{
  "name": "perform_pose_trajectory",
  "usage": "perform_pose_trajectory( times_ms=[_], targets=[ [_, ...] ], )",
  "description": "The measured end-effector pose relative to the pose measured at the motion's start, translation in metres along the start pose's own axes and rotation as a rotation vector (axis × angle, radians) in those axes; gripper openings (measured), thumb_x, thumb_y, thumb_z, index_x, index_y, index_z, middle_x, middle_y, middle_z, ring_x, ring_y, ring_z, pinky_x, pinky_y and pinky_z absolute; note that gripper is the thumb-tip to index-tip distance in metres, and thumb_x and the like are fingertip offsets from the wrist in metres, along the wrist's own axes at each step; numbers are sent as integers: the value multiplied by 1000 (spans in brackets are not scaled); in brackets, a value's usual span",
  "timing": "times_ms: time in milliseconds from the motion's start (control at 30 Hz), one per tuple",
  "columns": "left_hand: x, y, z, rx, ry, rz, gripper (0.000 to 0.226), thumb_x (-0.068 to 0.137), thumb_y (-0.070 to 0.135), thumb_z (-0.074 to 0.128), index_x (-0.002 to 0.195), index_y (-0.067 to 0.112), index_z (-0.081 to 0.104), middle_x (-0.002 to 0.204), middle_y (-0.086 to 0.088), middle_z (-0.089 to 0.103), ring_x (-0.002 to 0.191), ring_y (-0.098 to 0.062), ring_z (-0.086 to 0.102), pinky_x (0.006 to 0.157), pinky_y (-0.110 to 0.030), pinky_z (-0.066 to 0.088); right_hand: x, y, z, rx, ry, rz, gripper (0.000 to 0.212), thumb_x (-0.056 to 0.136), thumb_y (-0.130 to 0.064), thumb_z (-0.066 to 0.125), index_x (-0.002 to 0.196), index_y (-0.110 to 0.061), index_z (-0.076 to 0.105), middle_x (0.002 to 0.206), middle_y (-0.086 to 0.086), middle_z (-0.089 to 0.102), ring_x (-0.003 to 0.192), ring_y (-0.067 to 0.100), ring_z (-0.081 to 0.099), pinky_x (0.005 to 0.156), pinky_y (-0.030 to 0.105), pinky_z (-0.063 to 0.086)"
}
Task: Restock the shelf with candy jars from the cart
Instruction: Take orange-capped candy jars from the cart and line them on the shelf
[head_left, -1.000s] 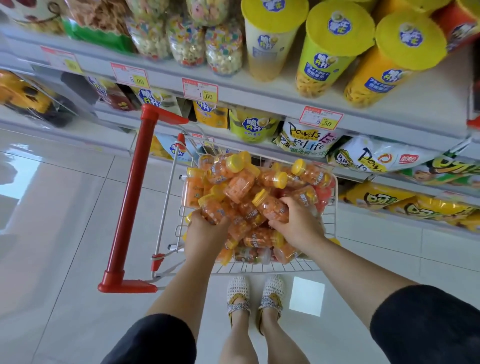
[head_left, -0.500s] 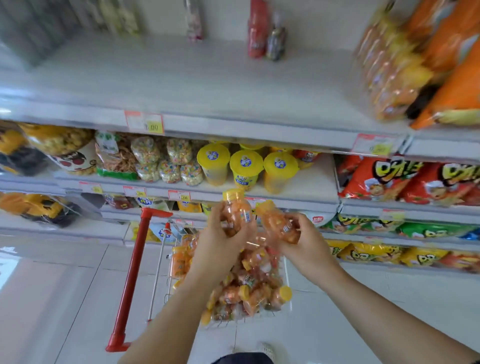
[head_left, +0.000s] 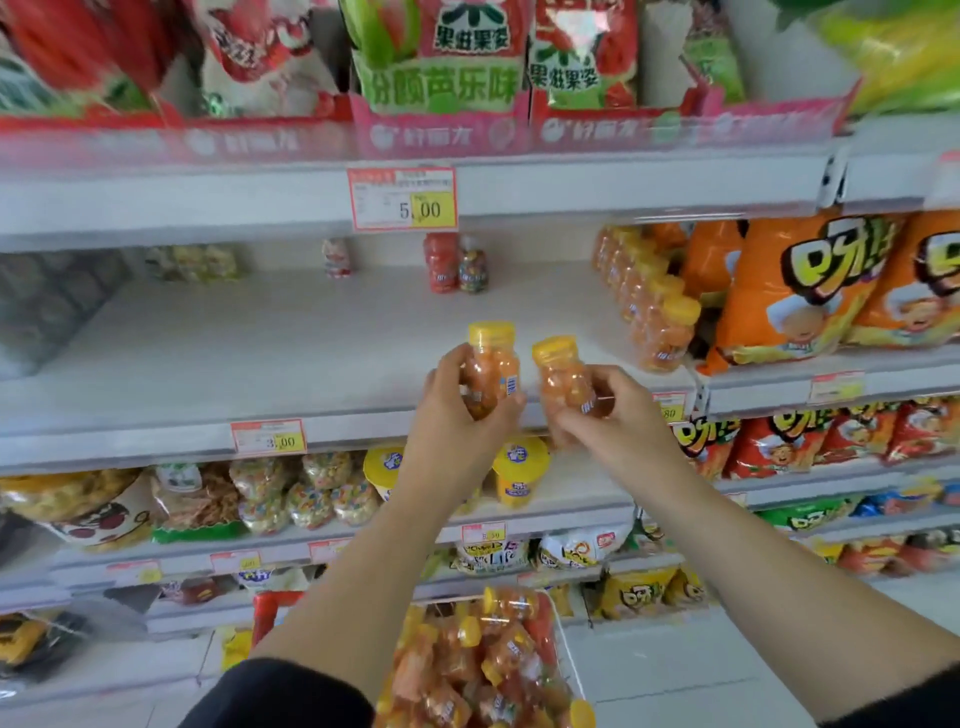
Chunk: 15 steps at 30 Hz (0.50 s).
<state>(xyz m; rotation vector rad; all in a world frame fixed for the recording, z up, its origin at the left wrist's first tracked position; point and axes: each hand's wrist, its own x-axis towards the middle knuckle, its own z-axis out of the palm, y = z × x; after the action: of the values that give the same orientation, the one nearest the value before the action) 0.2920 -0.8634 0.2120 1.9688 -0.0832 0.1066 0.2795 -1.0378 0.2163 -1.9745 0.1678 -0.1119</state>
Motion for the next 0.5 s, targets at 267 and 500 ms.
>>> perform_pose_trajectory(
  times_ms=[267,500],
  targets=[
    [70,-5,-7,204,-3,97,62,85,31,71,140,30,43,124,2,54,102,-20,62,93,-40,51,78,5,11,-78,262,-63,34,73,-30,81,101,-17,65,91,-5,70,84,10,66,72,26,51],
    [98,-19,4,274,-29,63,61,83,31,72,137,32,44,127,2,55,106,-24,60,93,-43,51,113,12,14,-246,336,-41,33,77,-25,82,87,-19,51,79,-3,59,73,17,54,61,23,31]
  ],
)
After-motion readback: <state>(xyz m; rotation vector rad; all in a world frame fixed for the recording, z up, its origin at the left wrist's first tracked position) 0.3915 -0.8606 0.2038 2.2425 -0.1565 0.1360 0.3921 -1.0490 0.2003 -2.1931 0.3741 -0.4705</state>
